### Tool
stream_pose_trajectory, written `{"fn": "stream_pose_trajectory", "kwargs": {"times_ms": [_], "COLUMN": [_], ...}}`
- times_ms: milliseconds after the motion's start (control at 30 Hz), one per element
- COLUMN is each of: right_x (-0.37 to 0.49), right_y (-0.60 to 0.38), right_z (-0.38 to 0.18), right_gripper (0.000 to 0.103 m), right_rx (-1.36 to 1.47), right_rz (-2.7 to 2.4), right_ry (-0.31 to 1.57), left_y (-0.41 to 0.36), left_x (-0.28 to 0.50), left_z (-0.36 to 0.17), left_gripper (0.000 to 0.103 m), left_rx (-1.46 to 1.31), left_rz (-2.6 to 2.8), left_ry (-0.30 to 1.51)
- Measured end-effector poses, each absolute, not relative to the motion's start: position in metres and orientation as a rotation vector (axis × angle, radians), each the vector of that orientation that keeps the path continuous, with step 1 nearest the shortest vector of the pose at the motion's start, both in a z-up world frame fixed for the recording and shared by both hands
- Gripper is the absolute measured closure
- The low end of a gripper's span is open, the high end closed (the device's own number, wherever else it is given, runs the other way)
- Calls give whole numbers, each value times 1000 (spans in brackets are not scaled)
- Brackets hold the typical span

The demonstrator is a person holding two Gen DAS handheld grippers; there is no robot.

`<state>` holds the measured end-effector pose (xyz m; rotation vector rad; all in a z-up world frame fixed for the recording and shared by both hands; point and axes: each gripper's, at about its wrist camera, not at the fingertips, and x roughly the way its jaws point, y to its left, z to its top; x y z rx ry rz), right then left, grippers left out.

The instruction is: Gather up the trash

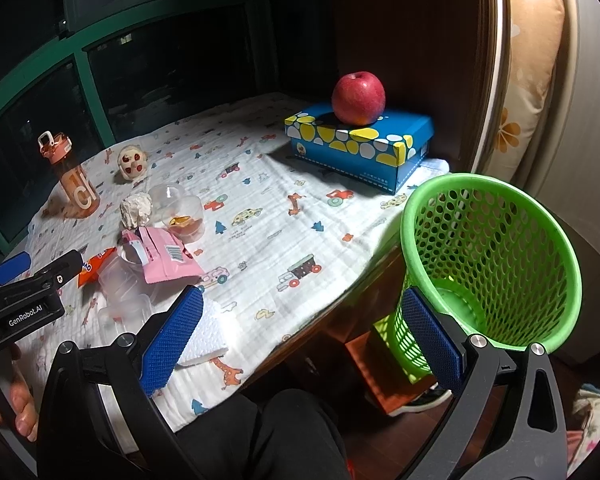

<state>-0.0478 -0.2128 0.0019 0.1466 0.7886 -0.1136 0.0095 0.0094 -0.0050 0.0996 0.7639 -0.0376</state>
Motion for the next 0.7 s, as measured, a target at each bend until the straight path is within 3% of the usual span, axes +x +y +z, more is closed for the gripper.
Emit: {"fn": "stream_pose_trajectory", "kwargs": {"times_ms": [700], "right_x": [-38], "right_y": [-212], "right_z": [-2], "right_gripper": [5], "right_rx": [147], "right_rz": [-109], "right_ry": [798], "left_y": [12], "left_x": [19], "left_z": [-8], "left_gripper": [6], "left_rx": [97], "left_rz": [-28], "left_ry": [778]}}
